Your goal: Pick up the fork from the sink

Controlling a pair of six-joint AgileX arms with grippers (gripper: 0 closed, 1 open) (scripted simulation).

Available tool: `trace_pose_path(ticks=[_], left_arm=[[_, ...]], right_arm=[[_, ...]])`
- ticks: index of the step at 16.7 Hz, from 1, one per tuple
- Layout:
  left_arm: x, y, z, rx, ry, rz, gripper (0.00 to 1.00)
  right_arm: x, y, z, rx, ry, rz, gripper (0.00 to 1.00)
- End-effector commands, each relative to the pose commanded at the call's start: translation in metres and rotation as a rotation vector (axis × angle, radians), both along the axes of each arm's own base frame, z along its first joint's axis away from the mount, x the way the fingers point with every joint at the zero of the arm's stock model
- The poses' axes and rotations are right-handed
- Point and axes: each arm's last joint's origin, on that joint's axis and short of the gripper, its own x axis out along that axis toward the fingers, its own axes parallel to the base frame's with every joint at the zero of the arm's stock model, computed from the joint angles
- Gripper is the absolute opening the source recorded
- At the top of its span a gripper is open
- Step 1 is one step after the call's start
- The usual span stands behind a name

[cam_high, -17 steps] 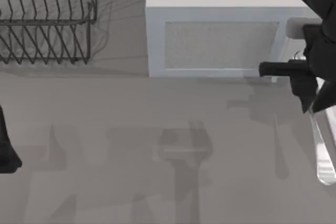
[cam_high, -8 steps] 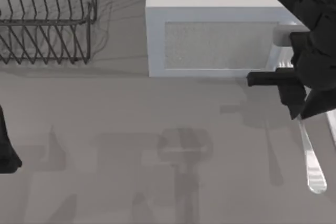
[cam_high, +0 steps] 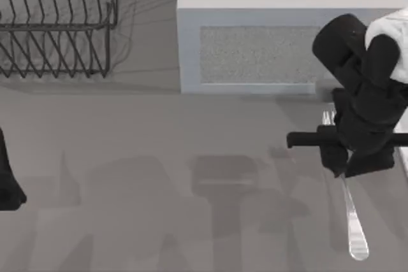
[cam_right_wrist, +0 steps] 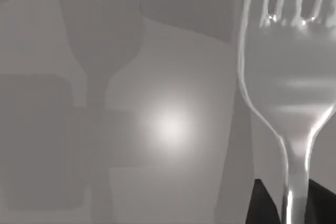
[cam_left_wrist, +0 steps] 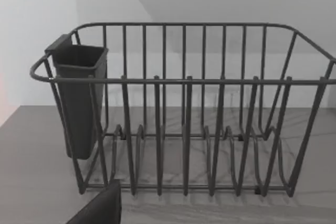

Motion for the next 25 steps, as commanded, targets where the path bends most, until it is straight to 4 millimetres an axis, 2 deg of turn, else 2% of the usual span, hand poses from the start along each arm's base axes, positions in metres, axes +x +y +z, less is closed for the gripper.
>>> trace_pose_path(ticks=[2, 6, 19, 25], left_arm=[[0.0, 0.0, 0.0, 0.0, 0.0, 0.0, 1.0], [0.0, 0.0, 0.0, 0.0, 0.0, 0.0, 1.0], [0.0, 0.0, 0.0, 0.0, 0.0, 0.0, 1.0], [0.0, 0.0, 0.0, 0.0, 0.0, 0.0, 1.0]], right_arm=[[-0.0028, -0.0011, -0.0139, -0.005, 0.009, 0.0, 0.0], [-0.0033, -0.0012, -0.0162, -0.006, 0.01, 0.001, 0.0], [-0.0033, -0.0012, -0.0162, -0.006, 0.01, 0.001, 0.98], [-0.0033, -0.0012, -0.0162, -0.006, 0.01, 0.001, 1.0]])
